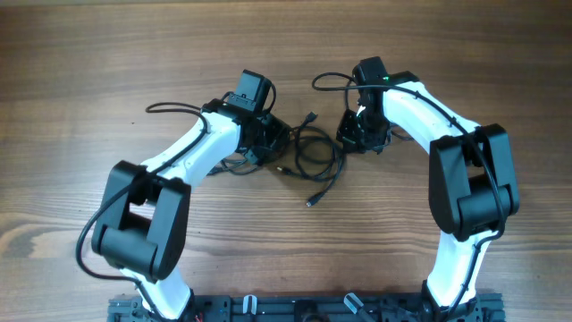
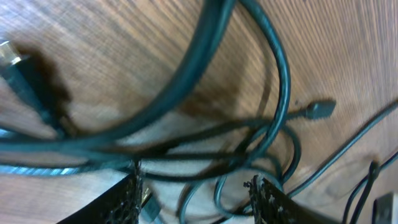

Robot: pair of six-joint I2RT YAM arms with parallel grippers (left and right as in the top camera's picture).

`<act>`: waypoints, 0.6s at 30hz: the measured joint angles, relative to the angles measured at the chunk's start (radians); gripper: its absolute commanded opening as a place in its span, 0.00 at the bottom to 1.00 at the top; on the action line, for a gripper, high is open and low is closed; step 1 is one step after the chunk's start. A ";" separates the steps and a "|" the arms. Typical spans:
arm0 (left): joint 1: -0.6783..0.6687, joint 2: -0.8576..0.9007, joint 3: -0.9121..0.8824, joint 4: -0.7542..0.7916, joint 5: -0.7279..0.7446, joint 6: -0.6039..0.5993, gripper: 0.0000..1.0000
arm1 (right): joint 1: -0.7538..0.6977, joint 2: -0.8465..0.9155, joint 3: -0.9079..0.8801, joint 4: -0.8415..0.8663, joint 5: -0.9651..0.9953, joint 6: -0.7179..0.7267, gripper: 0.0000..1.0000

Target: Untangle cables

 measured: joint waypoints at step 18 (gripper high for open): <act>0.000 0.080 0.006 0.010 -0.001 -0.055 0.31 | 0.000 0.000 0.000 0.001 0.000 0.000 0.04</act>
